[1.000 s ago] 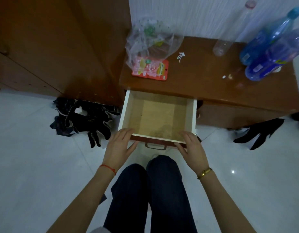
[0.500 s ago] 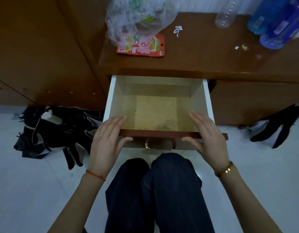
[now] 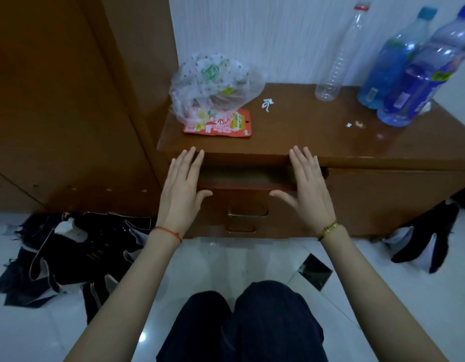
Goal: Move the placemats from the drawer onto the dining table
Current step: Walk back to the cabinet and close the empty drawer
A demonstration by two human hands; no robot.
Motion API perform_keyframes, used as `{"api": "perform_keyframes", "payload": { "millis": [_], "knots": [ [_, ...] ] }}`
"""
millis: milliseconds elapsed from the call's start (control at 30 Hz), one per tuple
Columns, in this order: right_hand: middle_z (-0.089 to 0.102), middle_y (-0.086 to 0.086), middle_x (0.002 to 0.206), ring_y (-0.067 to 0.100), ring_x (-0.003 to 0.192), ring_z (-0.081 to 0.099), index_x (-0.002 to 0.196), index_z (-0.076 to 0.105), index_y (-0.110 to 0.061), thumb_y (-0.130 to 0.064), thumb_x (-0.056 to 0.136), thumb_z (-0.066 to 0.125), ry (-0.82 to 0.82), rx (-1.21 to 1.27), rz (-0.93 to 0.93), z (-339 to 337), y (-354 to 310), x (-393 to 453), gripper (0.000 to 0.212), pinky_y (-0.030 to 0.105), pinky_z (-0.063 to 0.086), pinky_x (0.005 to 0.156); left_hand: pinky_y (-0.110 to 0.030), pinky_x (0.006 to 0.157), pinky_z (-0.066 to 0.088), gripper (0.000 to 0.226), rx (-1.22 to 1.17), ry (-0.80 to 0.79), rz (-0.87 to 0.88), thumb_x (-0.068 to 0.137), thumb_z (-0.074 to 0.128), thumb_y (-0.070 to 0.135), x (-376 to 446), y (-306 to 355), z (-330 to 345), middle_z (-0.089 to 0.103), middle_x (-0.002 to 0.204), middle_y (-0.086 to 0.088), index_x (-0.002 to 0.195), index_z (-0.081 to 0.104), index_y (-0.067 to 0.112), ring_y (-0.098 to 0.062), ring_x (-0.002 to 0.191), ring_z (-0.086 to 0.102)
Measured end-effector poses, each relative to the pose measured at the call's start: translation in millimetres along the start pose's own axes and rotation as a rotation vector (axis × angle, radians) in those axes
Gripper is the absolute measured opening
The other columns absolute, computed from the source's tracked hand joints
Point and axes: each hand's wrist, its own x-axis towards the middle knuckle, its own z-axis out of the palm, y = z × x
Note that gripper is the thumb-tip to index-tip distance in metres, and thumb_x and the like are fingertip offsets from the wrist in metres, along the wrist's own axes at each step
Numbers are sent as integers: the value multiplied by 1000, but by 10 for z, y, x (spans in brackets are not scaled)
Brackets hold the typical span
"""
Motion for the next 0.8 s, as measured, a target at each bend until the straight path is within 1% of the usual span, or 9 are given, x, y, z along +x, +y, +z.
{"api": "perform_keyframes", "payload": {
  "millis": [67, 133, 233, 300, 333, 500, 667, 800],
  "knots": [
    [26, 10, 157, 23, 148, 13, 150, 24, -5, -63, 82, 56, 0, -19, 1, 25, 20, 112, 94, 41, 9, 122, -43, 121, 12, 90, 8, 6, 3, 78, 74, 31, 137, -55, 26, 26, 156, -8, 150, 23, 14, -23, 147, 16],
    [33, 11, 154, 24, 146, 21, 148, 29, -5, -64, 82, 56, 9, -44, -8, 45, 47, 196, 92, 41, 11, 122, -42, 121, 9, 90, 20, 9, 8, 77, 75, 35, 232, -115, 49, 30, 154, -8, 149, 26, 13, -23, 146, 18],
    [44, 12, 147, 26, 140, 34, 143, 38, -5, -64, 80, 59, 58, -56, -2, 73, 73, 282, 89, 41, 20, 120, -41, 121, 11, 84, 10, 56, 20, 76, 75, 36, 314, -169, 92, 38, 150, -8, 146, 34, 11, -24, 144, 24],
    [48, 13, 143, 28, 137, 39, 141, 43, -5, -62, 78, 62, 88, -49, 25, 107, 70, 330, 87, 42, 27, 117, -41, 121, 14, 78, -15, 103, 17, 77, 75, 35, 348, -168, 133, 41, 146, -7, 142, 39, 11, -23, 142, 28],
    [49, 13, 143, 28, 136, 40, 140, 44, -4, -61, 78, 62, 101, -50, 37, 128, 62, 356, 86, 43, 28, 117, -40, 121, 14, 76, -20, 125, 15, 78, 74, 34, 362, -160, 158, 42, 145, -7, 141, 40, 11, -23, 142, 29],
    [51, 11, 142, 27, 136, 41, 139, 46, -5, -59, 79, 62, 134, -80, 75, 222, 47, 469, 82, 41, 25, 118, -39, 121, 11, 68, -9, 190, -8, 84, 69, 33, 411, -136, 279, 42, 146, -6, 141, 39, 12, -21, 141, 29],
    [49, 11, 144, 25, 138, 38, 141, 44, -6, -57, 82, 60, 146, -86, 49, 244, 83, 477, 80, 40, 23, 118, -39, 121, 13, 65, -6, 203, 11, 87, 66, 28, 413, -172, 284, 42, 147, -5, 143, 38, 13, -20, 142, 28],
    [44, 7, 148, 23, 140, 35, 144, 40, -9, -57, 84, 59, 117, -39, 14, 237, 137, 465, 79, 39, 21, 120, -40, 121, 14, 68, 1, 175, 30, 87, 65, 30, 405, -208, 280, 40, 149, -4, 145, 35, 13, -20, 143, 27]
  ]
}}
